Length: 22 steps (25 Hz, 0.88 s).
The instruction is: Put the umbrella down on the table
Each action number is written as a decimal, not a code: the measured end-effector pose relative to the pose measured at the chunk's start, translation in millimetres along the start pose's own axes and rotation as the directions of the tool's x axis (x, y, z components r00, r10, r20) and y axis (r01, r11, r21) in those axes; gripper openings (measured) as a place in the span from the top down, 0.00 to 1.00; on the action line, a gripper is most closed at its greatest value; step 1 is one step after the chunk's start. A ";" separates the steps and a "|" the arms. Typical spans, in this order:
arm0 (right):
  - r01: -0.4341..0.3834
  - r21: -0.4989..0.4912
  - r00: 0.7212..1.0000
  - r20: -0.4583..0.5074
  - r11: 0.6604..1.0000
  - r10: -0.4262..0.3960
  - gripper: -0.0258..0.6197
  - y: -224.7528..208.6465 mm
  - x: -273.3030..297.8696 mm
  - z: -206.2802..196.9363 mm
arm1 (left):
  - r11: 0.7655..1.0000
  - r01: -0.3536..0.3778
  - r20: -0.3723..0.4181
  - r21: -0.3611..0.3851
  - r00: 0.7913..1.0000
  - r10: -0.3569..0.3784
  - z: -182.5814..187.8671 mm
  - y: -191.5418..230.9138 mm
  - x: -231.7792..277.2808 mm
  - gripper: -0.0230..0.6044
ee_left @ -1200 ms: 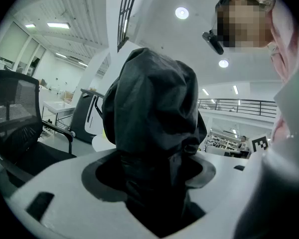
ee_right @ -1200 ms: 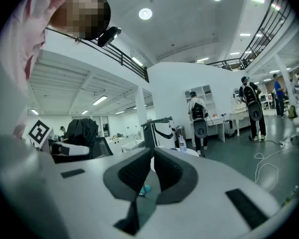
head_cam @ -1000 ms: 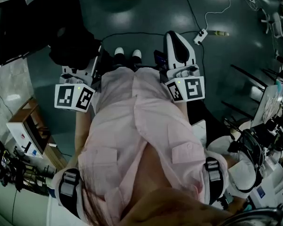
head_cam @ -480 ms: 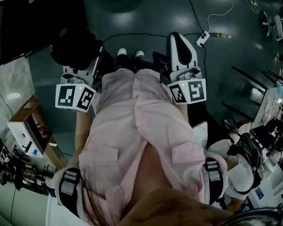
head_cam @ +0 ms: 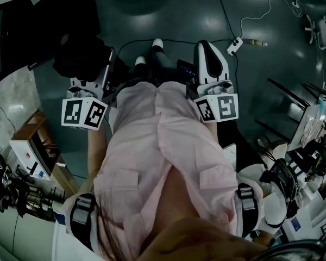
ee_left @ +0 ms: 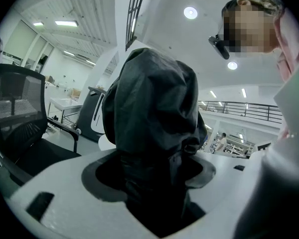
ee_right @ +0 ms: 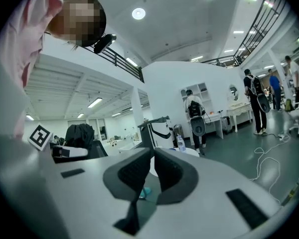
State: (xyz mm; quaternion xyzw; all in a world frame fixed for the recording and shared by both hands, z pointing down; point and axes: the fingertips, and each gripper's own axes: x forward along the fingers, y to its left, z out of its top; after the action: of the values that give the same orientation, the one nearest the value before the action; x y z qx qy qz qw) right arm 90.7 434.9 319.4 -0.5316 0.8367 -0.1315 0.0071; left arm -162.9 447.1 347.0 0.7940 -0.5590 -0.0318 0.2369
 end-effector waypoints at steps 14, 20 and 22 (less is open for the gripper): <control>-0.105 -0.003 0.994 0.015 0.994 0.105 0.90 -82.0 76.6 37.5 | 0.990 -0.136 0.123 -0.021 0.983 0.138 37.0 -7.7 74.7 0.46; -0.102 0.016 0.995 0.005 0.995 0.102 0.90 -102.6 93.2 36.9 | 0.987 -0.147 0.119 -0.062 0.981 0.153 36.4 -6.3 96.0 0.46; -0.101 0.016 0.995 0.005 0.995 0.101 0.90 -106.8 99.3 38.2 | 0.987 -0.151 0.122 -0.054 0.980 0.156 40.2 -3.6 104.3 0.46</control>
State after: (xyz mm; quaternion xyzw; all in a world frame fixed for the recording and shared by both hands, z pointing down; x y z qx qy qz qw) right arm 148.2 295.6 319.6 -0.4887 0.8614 -0.1368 0.0198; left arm -133.5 340.2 332.2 0.7394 -0.6315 -0.0760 0.2206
